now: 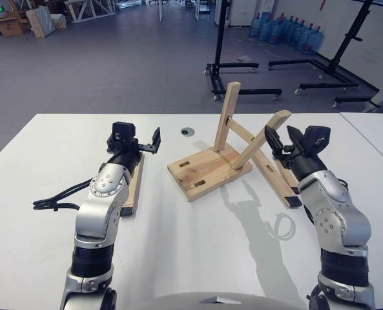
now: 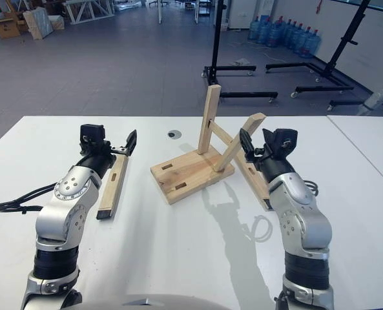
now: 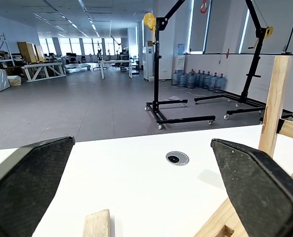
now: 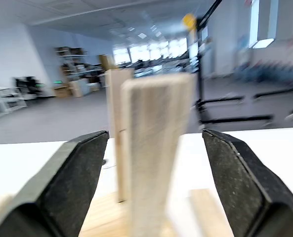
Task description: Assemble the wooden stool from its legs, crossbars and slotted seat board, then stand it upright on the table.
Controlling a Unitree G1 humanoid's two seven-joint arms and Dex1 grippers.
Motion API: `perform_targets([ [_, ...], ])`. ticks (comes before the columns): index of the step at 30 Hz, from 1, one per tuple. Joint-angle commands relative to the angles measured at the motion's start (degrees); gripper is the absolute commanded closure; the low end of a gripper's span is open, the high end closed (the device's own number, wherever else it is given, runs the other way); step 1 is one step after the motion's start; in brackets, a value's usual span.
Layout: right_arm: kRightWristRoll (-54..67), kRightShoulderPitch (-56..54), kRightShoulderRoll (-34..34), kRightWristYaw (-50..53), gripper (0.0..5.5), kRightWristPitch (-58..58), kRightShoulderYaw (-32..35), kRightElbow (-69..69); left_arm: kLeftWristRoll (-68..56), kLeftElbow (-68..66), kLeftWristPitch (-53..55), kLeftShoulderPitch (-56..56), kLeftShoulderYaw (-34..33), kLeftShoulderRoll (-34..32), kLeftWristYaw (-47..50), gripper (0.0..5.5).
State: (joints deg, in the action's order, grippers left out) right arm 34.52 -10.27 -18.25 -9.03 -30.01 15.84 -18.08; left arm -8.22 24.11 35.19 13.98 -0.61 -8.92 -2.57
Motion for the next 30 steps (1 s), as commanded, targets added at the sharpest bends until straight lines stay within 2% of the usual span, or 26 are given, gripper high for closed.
perform_targets([
  [1,0.84,-3.37,-2.59,-3.69,2.02,-0.44,2.48,7.96,0.4,-1.27,-0.3,-0.03,0.61,0.08,-0.83,0.44],
  [4,-2.31,-5.65,-5.28,-7.68,2.33,1.2,0.15,12.74,0.72,-1.2,-0.22,-0.29,0.93,0.02,-1.07,0.41],
  [9,0.59,-5.69,-6.19,-14.79,3.32,-0.16,-0.54,12.18,0.96,-1.69,-0.16,-0.78,1.79,0.05,-1.84,0.41],
  [13,-2.15,-11.19,-9.22,-18.97,4.13,2.23,0.2,24.55,1.2,-1.89,-0.27,-0.52,2.72,0.04,-2.45,0.41],
  [17,-7.43,-13.26,-8.18,-21.33,4.82,6.87,-4.59,28.4,1.21,-2.58,-0.4,-0.31,2.9,0.04,-2.73,0.41],
  [20,-14.36,-19.87,-4.74,-20.3,4.82,14.46,-9.37,37.3,1.35,-3.1,-0.46,-0.1,3.41,0.15,-3.0,0.41],
  [24,-19.35,-23.4,-2.77,-18.07,4.82,20.77,-10.84,43.51,1.66,-4.1,-0.79,0.78,3.64,-0.58,-4.02,0.41],
  [27,-20.28,-14.26,-2.59,-18.69,4.82,17.61,-13.21,34.24,1.87,-4.15,-0.39,0.29,4.01,-0.98,-4.81,0.41],
  [30,-18.24,-5.68,-1.87,-15.87,4.82,12.71,-11.25,22.14,2.65,-3.46,0.07,-0.08,8.81,-4.0,-9.81,0.41],
])
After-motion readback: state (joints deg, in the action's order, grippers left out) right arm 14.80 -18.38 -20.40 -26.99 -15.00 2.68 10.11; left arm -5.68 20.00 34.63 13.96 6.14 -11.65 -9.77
